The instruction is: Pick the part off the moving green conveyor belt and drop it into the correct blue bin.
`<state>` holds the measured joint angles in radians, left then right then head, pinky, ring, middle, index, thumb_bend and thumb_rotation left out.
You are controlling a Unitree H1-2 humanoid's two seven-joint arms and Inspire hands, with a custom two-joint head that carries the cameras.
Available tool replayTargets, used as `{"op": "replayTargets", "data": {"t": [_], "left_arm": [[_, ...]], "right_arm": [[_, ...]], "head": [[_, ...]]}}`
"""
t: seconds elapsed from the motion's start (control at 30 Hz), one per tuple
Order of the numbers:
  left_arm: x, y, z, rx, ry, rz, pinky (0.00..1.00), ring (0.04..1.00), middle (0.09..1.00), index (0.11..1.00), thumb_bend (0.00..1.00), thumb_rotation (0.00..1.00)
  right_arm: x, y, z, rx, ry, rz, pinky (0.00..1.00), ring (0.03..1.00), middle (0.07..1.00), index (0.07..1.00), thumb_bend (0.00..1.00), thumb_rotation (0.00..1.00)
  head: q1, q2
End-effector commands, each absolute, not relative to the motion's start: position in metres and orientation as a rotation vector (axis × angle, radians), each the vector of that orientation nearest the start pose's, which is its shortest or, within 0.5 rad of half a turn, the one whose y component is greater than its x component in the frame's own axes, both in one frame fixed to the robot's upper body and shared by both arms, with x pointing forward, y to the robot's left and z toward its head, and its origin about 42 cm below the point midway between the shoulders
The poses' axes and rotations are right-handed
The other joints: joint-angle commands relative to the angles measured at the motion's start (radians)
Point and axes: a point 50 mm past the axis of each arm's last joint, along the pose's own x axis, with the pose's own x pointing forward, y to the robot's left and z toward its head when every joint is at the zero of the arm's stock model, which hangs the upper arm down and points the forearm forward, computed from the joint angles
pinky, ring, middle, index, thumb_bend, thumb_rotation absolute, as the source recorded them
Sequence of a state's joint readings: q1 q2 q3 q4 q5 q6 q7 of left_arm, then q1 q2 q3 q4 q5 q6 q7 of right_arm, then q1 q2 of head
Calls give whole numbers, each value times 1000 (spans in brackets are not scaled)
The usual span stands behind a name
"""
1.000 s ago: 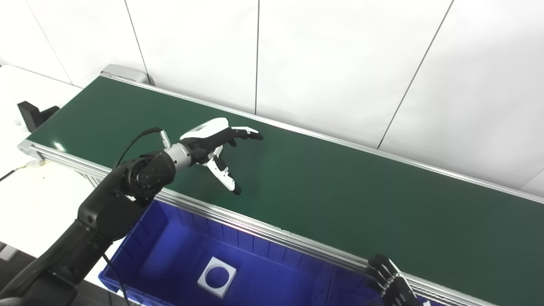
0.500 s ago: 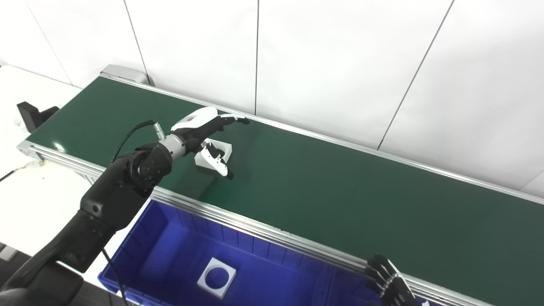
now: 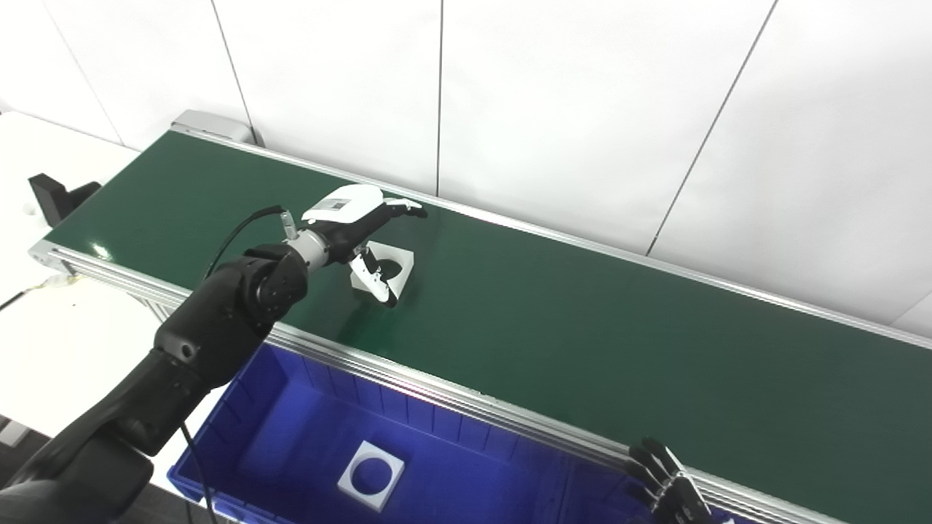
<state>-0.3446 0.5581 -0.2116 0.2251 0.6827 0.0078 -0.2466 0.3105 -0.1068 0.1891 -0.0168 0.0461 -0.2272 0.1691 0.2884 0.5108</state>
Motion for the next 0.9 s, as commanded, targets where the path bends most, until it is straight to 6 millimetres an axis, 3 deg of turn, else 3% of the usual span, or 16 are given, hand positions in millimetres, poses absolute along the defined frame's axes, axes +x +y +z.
{"op": "replayTargets", "data": {"t": [0.0,0.1,0.73,0.87], "left_arm": [[404,342,187,1358,-8,-255,758,854,892,856,921,73],[408,337,182,1396,5,-275,795,877,904,854,943,113],[427,312,144,1462,149,-362,791,840,857,848,912,96],[429,311,136,1473,134,-360,781,819,812,788,873,42]], "right_arm": [[169,-199,58,-2,-24,298,789,843,854,883,730,535],[169,-199,58,-1,-24,296,790,843,855,885,731,534],[165,-197,60,0,-26,292,781,839,855,894,731,535],[165,-197,60,-2,-26,291,776,834,849,891,756,554]], "head": [[-1,1],[-3,2],[-12,8],[-15,10]]}}
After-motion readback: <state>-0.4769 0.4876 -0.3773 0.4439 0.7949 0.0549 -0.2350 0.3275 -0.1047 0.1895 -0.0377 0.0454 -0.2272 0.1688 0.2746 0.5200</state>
